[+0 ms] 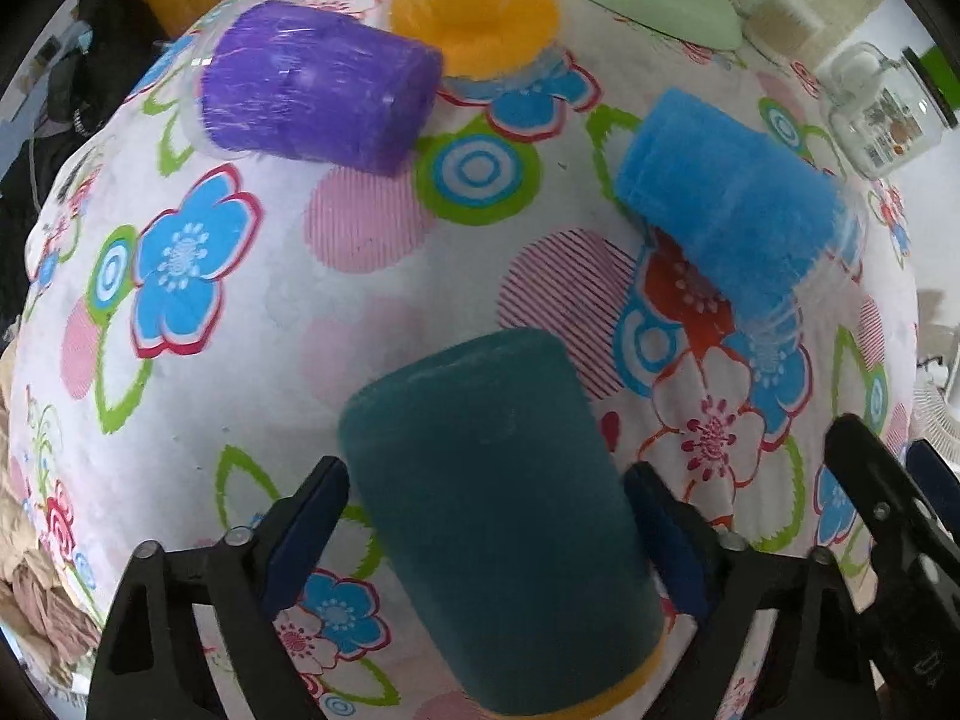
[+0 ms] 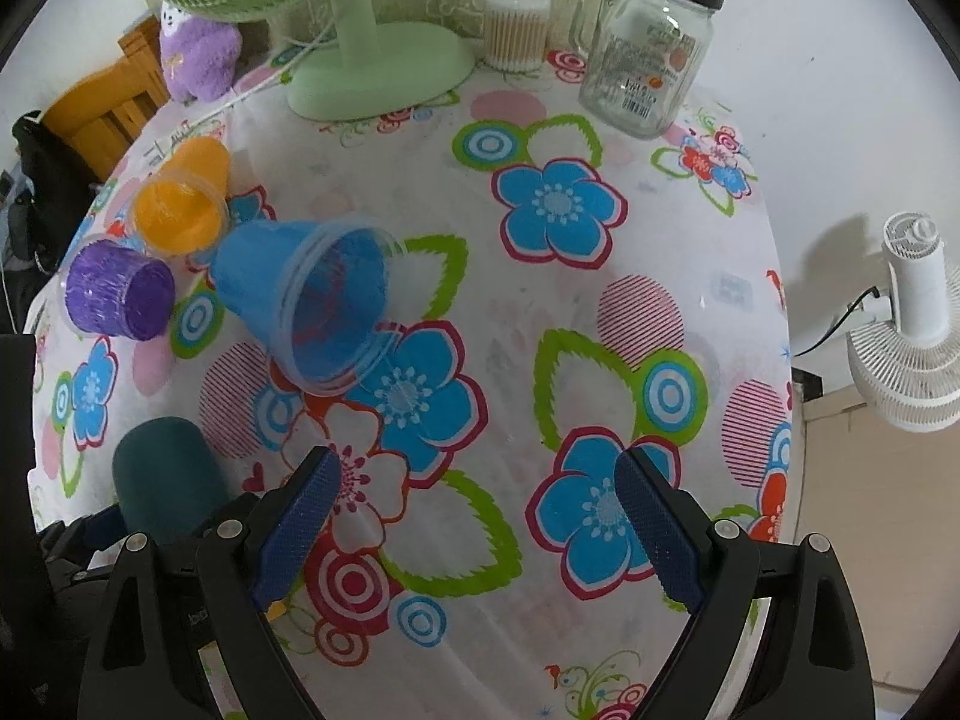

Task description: Flip cup upside down

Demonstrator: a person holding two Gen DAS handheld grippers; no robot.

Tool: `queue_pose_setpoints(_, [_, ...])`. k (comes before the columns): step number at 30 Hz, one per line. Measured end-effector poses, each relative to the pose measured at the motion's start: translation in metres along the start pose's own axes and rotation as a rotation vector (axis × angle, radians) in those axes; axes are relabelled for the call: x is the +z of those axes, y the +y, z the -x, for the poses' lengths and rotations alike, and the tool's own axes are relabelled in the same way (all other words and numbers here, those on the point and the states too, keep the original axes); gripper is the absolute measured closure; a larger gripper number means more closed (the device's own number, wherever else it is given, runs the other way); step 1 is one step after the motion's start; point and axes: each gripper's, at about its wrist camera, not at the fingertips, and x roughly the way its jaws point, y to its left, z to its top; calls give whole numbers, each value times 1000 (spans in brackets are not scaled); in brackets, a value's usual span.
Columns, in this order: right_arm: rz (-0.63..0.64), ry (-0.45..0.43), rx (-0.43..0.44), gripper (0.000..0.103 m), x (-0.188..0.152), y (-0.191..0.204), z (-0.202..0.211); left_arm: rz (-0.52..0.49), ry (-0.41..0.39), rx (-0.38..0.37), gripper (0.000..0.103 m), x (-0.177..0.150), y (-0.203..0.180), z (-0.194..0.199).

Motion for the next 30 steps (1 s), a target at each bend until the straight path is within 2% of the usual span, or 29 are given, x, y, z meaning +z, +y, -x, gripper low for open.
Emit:
queue_pose_setpoints(4, [12,24,-8,9,-2,1,-8,-64,-36,30,21,-2,-9,-3])
queue_pose_setpoints(8, [21,39,-3,9,-6,2,-10,-94,-72,25,25,-6,-13,-1])
queue_pose_setpoints(20, [-14,28,10,9,-19,5,5,-244,-60,56,29,-31,-12,12])
queue_pose_setpoints(30, [-78,32,17,9,-39,26,15,-502,-35,66,30,-57,20,23])
